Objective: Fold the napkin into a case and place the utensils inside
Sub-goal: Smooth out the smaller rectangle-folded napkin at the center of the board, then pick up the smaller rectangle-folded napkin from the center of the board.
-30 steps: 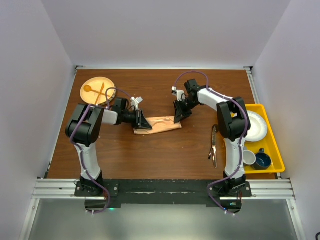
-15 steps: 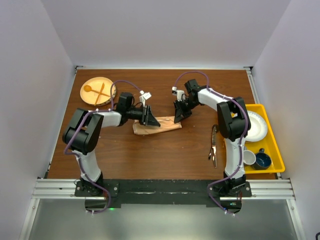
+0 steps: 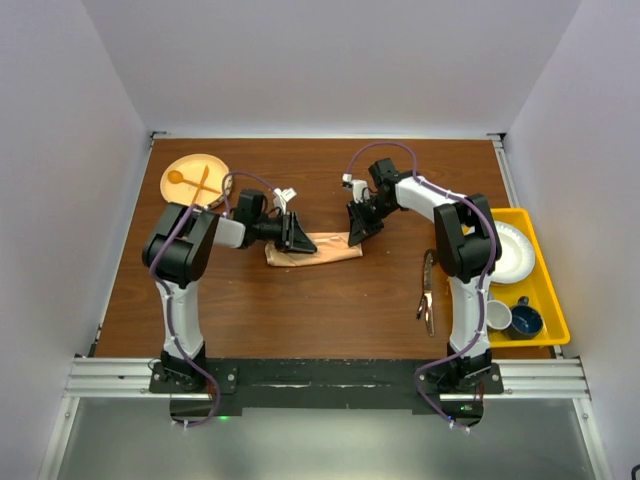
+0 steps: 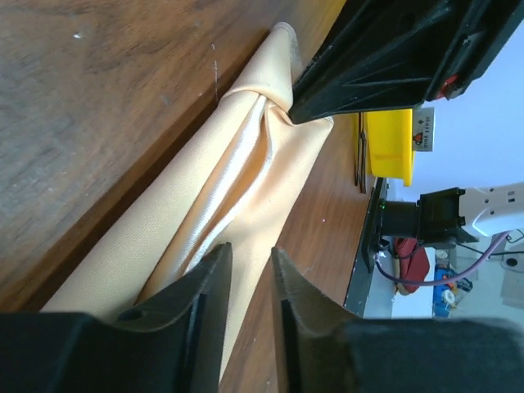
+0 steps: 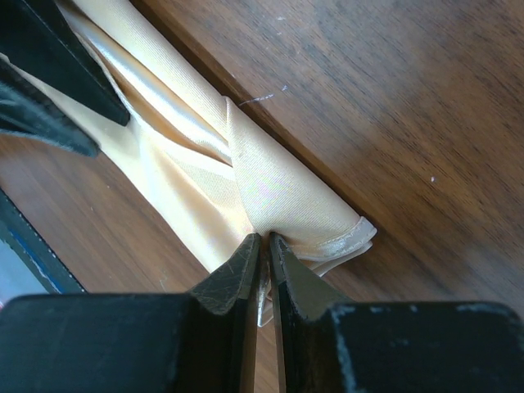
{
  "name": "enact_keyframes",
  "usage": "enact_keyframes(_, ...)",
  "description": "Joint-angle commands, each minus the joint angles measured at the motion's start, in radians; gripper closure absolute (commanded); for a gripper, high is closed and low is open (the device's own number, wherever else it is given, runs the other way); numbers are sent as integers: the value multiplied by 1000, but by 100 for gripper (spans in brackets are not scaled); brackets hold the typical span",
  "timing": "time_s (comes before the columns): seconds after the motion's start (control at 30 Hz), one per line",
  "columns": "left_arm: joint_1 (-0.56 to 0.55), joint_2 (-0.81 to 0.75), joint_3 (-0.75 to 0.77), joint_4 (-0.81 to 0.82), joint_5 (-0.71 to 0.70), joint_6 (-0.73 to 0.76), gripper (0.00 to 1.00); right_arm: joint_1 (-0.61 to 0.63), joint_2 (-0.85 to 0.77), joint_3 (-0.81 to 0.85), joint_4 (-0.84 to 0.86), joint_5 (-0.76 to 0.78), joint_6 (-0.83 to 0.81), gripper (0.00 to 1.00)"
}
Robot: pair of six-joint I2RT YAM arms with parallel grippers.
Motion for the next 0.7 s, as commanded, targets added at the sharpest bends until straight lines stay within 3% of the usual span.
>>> enact_keyframes(0.0,13,-135,58,-90,62,168,60,-6,69,-18,13,178,-95,85)
enact_keyframes(0.13,42,-208,216,-425,28,429,50,-5,61,-26,16,181,-111,85)
enact_keyframes(0.17,45,-199,304,-500,4,578,41,-6,59,-27,16,179,-119,85)
enact_keyframes(0.23,47,-150,400,-702,-60,765,36,-6,52,-35,23,179,-127,85)
enact_keyframes(0.3,47,-108,475,-749,-79,918,34,-5,47,-41,23,179,-135,85)
enact_keyframes(0.33,47,-96,493,-788,-78,964,25,-5,47,-43,25,178,-136,85)
enact_keyframes(0.43,33,-36,578,-900,-67,1223,21,-3,49,-50,25,175,-136,85)
enact_keyframes(0.67,-30,77,648,-996,-116,1397,25,-3,43,-50,28,170,-141,85)
